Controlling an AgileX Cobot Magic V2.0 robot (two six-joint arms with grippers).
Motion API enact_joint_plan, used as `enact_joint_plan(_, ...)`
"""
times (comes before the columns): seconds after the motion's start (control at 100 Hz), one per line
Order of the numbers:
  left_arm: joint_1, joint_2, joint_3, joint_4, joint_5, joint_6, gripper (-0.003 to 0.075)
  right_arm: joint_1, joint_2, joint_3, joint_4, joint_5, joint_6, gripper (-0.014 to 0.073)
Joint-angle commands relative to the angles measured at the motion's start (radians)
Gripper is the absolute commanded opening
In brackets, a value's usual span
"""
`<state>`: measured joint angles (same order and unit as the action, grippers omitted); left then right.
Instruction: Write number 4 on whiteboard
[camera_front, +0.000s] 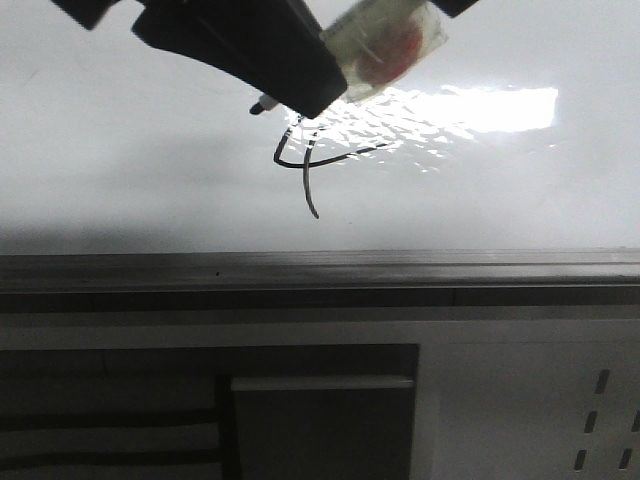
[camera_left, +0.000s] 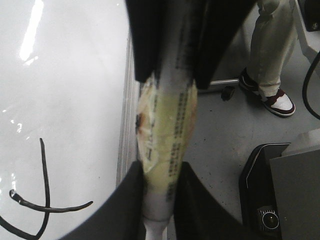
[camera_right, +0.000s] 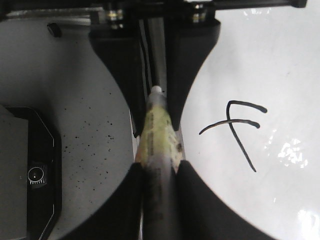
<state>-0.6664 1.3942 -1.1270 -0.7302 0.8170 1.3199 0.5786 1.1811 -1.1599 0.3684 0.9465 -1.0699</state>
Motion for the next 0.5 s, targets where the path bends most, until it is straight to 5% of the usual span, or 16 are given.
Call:
enact_joint_plan(0.0, -0.006, -0.027, -0.032, -0.063, -0.042, -0.021, -0.0020, 0.000, -0.016, -0.034, 0.023, -0.032, 0.001, 0.0248)
enact_joint_plan(0.1, 0.010, -0.031, -0.032, -0.041, -0.046, -0.040, -0.0020, 0.000, -0.030, -0.055, 0.008, 0.009, 0.078, 0.0389)
enact_joint_plan(0.19, 0.044, -0.057, -0.032, 0.025, -0.079, -0.151, -0.0020, 0.000, -0.067, -0.102, -0.041, 0.088, 0.190, 0.0403)
enact_joint_plan(0.49, 0.210, -0.254, 0.008, 0.424, -0.087, -0.859, -0.0020, 0.000, -0.248, -0.121, -0.435, 0.136, 0.816, 0.0402)
